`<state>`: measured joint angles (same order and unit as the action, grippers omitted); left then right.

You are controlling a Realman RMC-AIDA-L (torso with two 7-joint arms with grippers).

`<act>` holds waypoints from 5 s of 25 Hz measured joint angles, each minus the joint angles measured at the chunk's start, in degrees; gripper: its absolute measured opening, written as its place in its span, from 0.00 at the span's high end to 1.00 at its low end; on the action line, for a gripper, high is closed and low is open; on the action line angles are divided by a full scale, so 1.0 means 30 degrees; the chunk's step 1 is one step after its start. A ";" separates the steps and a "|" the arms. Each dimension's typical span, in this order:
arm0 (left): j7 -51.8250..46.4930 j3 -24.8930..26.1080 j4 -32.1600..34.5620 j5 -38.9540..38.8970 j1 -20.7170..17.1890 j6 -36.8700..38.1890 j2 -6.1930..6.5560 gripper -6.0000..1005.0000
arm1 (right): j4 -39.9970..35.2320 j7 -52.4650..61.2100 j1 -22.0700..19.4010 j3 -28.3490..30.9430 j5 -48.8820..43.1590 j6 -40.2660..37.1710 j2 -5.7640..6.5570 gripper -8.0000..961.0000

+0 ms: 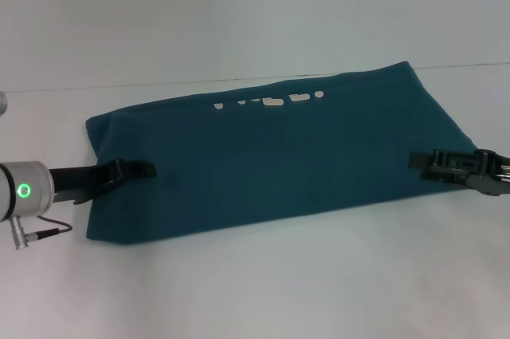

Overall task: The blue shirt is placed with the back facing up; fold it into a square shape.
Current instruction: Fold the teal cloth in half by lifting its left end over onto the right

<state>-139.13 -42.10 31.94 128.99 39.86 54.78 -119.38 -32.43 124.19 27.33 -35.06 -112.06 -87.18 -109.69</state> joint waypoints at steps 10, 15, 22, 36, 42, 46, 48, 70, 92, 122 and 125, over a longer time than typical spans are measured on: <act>-0.0090 0.0000 0.0095 0.0045 0.0135 0.0001 0.0048 0.47 | 0.0000 0.0001 -0.0029 0.0071 0.0056 -0.0003 -0.0025 0.30; 0.0003 -0.0001 0.0106 -0.0024 0.0133 0.0000 0.0069 0.64 | 0.0000 0.0000 -0.0029 0.0253 0.0058 -0.0004 -0.0028 0.30; 0.0353 0.0117 0.0962 -0.0125 -0.0065 0.0965 0.0020 0.91 | 0.0000 0.0019 -0.0028 0.0321 0.0060 -0.0001 -0.0029 0.30; 0.0215 0.0986 0.1833 0.0266 -0.0867 0.3201 0.1724 0.94 | 0.0193 0.0137 -0.0027 0.0383 0.0038 0.0166 0.0016 0.30; 0.0109 0.3039 0.2126 0.3019 -0.0803 0.3429 0.2207 0.93 | 0.0204 0.0147 -0.0052 0.0527 -0.0056 0.0217 0.0034 0.30; 0.0051 0.4366 0.2195 0.4136 -0.0720 0.3449 0.2540 0.92 | 0.0225 0.0148 -0.0085 0.0515 -0.0061 0.0473 0.0051 0.30; -0.0008 0.4752 0.2296 0.4585 -0.0689 0.3450 0.2655 0.92 | 0.0240 0.0149 -0.0089 0.0454 -0.0061 0.0580 0.0063 0.30; -0.5957 -0.1567 1.1952 0.7048 0.2235 1.0465 0.2554 0.89 | 0.0232 -0.0043 0.0095 0.0395 -0.0059 0.0672 0.0003 0.30; -0.6099 -0.6558 1.2148 1.0239 0.8112 1.0473 0.0522 0.86 | 0.0233 -0.0059 0.0183 0.0308 -0.0059 0.0827 -0.0027 0.30; -0.7153 -1.5066 0.6135 1.1531 1.1680 0.2934 -0.1693 0.81 | 0.0697 -0.0023 0.0359 0.0212 -0.0651 0.1323 -0.0087 0.30; -0.6931 -1.5463 0.6131 1.1535 1.1669 0.2679 -0.1709 0.81 | 0.0702 -0.0007 0.0359 0.0141 -0.0650 0.1364 -0.0088 0.30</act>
<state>-159.92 -88.49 50.33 163.59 74.87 62.82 -124.51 -30.32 124.16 28.41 -34.64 -114.01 -83.08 -109.95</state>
